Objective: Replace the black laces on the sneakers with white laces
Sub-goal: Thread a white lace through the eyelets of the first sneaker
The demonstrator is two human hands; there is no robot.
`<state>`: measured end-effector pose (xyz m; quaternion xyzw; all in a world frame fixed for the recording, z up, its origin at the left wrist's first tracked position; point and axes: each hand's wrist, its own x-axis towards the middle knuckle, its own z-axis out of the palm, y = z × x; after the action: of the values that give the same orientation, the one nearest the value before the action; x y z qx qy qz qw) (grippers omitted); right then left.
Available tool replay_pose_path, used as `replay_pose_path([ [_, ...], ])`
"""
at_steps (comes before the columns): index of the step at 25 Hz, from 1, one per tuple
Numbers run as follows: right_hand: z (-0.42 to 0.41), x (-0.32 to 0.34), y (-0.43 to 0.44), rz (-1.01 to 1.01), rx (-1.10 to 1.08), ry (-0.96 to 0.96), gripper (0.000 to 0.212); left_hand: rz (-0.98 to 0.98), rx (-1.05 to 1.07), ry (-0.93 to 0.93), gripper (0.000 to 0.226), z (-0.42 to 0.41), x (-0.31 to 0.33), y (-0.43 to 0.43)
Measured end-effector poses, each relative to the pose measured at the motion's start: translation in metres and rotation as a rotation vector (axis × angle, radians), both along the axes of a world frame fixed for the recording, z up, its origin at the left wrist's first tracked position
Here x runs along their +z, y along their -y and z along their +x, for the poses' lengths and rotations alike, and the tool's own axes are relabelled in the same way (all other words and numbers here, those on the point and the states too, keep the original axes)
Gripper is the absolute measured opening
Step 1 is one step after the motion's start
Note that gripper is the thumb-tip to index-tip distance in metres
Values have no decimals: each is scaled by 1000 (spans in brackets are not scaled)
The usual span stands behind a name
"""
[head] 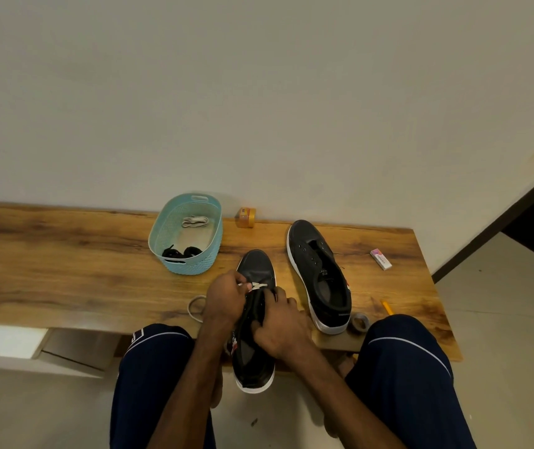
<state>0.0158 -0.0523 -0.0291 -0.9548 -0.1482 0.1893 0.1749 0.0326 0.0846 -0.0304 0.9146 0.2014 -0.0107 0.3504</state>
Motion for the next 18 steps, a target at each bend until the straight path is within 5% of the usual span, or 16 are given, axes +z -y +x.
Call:
replay_pose_path([
  [6, 3, -6, 4, 50, -66, 150, 42, 36, -65, -57, 9, -2, -6, 1],
  [14, 11, -20, 14, 771, -543, -271, 35, 133, -82, 42, 13, 1, -3, 13],
  [18, 12, -15, 14, 907, -641, -405, 38, 197, -104, 54, 12, 1, -5, 16],
])
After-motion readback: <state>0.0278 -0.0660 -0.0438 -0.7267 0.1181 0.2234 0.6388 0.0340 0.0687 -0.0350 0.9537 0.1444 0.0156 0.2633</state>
